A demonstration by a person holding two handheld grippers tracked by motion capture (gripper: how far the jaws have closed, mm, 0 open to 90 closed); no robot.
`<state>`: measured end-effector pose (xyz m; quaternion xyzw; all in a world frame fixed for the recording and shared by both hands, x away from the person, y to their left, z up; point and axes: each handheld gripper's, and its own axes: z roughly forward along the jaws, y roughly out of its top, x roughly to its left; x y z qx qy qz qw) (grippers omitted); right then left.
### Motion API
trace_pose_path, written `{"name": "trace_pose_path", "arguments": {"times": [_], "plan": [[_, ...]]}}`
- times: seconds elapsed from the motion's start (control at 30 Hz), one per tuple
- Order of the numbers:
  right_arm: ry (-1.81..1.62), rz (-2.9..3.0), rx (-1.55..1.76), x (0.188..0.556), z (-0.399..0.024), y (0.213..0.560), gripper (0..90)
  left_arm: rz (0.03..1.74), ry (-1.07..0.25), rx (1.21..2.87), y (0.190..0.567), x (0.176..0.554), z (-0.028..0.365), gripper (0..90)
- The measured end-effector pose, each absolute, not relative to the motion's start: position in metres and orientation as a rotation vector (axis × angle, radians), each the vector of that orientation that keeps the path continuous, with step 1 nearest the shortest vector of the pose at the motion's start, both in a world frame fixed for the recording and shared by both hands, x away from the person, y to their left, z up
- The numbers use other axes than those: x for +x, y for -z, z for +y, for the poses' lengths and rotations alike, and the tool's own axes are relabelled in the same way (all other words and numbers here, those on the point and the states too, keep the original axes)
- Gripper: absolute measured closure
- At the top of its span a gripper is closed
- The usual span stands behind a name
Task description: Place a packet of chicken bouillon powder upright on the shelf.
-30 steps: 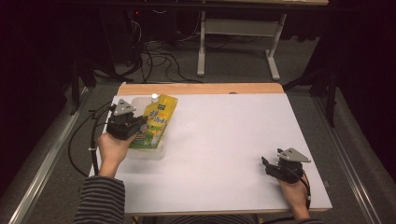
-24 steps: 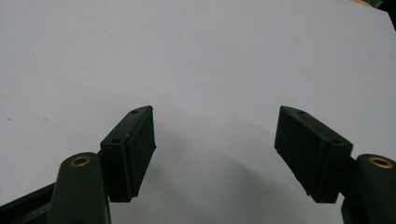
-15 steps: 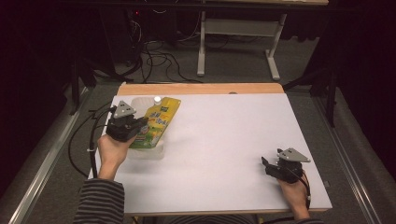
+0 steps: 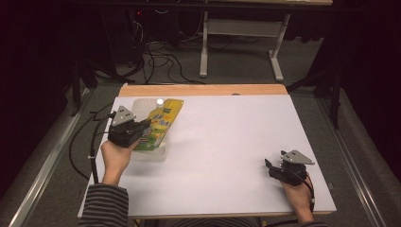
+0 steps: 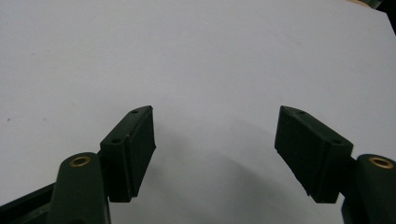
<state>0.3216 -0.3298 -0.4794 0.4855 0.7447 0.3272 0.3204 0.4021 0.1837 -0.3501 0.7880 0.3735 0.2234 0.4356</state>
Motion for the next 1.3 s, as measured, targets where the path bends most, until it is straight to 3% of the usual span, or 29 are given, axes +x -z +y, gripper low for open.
{"name": "trace_pose_path", "arguments": {"times": [0.57,0.7,1.13,1.3], "plan": [[-0.853,1.964,1.276,0.322,-0.329,0.48,29.6,1.083,-0.486,2.12,0.358,0.406,0.188,84.1],[-0.845,1.97,1.269,0.322,-0.329,0.48,29.7,1.07,-0.524,2.165,0.36,0.404,0.183,89.5],[-0.844,1.969,1.274,0.323,-0.329,0.48,29.6,1.036,-0.588,1.94,0.381,0.397,0.191,90.0],[-0.833,1.976,1.274,0.323,-0.328,0.48,29.7,1.025,-0.575,1.963,0.383,0.393,0.195,90.0]]}}
